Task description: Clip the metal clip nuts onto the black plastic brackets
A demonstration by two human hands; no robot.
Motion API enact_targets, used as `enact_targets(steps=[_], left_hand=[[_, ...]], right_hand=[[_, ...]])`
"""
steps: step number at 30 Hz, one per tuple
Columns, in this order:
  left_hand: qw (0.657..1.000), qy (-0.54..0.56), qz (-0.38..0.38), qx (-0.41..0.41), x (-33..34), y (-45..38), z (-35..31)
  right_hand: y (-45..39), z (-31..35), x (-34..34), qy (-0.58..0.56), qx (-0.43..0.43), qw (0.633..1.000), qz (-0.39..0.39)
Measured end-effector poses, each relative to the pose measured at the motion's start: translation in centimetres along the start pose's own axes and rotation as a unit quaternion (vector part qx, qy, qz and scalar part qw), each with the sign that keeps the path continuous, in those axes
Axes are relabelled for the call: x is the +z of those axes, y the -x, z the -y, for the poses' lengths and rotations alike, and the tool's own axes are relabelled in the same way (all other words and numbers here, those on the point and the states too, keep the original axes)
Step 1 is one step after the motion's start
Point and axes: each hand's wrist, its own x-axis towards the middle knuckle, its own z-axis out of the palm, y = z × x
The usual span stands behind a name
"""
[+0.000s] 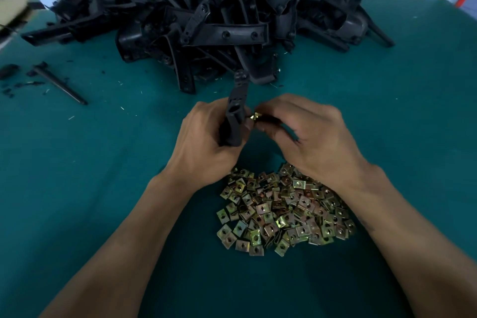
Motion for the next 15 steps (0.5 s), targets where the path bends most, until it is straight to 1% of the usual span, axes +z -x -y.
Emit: enact_targets(steps=[4,8,10,13,15], left_hand=[[1.000,-0.001,0.001,-0.003,-0.1,0.0,0.0],[1.000,0.008,0.004,0.003,-0.3,0.0,0.0],[1.000,0.004,0.006,-0.002,-0.2,0.1,-0.1],[1.000,-0.009,0.011,-0.011,-0.1,0.1,-0.3],[0.999,-0.030,0.030,-0.003,-0.2,0.1,-0.4]], right_hand=[[0.0,0.1,-0.1,0.078,-0.060,0.995,0.018],[0.1,-0.2,-0.4,0.083,-0.068,0.994,0.027],[0.3,-0.2,-0.6,0.052,-0.045,0.997,0.021],[0.6,-0.7,-1.2,-0.005,0.004,1.000,-0.021],[1.0,-1.1,-1.6,-0.070,0.081,0.993,-0.059]])
